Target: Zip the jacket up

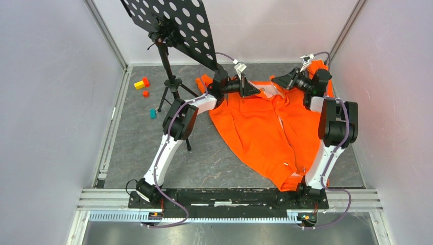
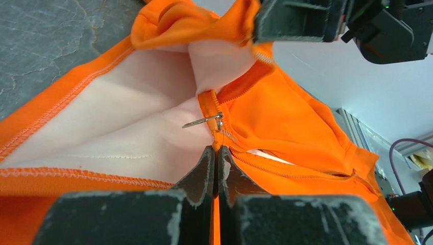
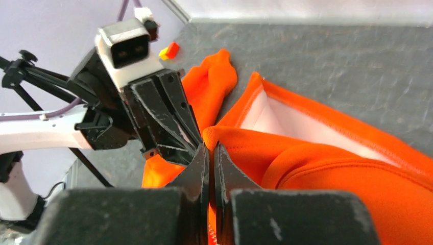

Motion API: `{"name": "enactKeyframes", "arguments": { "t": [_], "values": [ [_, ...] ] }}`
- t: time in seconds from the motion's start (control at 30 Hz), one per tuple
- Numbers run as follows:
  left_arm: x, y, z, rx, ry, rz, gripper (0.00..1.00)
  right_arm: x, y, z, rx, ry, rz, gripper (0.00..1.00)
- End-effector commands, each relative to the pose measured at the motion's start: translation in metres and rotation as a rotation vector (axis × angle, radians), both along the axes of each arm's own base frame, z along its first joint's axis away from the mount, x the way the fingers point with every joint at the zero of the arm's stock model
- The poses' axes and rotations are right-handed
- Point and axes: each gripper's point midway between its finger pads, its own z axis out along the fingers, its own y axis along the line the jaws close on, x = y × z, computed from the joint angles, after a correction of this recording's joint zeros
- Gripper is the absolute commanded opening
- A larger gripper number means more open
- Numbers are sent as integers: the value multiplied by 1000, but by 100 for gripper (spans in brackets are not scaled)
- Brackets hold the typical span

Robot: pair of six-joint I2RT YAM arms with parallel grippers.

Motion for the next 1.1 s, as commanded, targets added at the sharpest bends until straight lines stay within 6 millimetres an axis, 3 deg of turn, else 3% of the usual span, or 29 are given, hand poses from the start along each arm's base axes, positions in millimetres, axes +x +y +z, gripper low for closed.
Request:
{"name": "enactKeyframes", "arguments": {
  "t": [0.0, 0.1, 0.3, 0.47, 0.63, 0.8, 1.07],
  "values": [
    [-7, -3, 64, -105, -152, -45, 2, -13, -22, 11, -57, -157, -38, 0],
    [-15, -1, 70, -151, -176, -80, 2, -8, -43, -31, -226, -30, -119, 0],
    [-32, 0, 84, -156, -264, -152, 2, -8, -45, -40, -313, -50, -116, 0],
    [-47, -2, 94, -159, -302, -195, 2, -1, -16, -44, -348, -65, -28, 0],
    [-53, -3, 93, -150, -311, -200, 2, -4, 5, -47, -298, -56, 33, 0],
    [-49, -3, 94, -145, -314, -168, 2, -14, 21, -27, -196, -84, 78, 0],
    [-5, 3, 70, -107, -236, 30, 2, -60, 38, 51, -30, -230, 88, 0]
  ]
}}
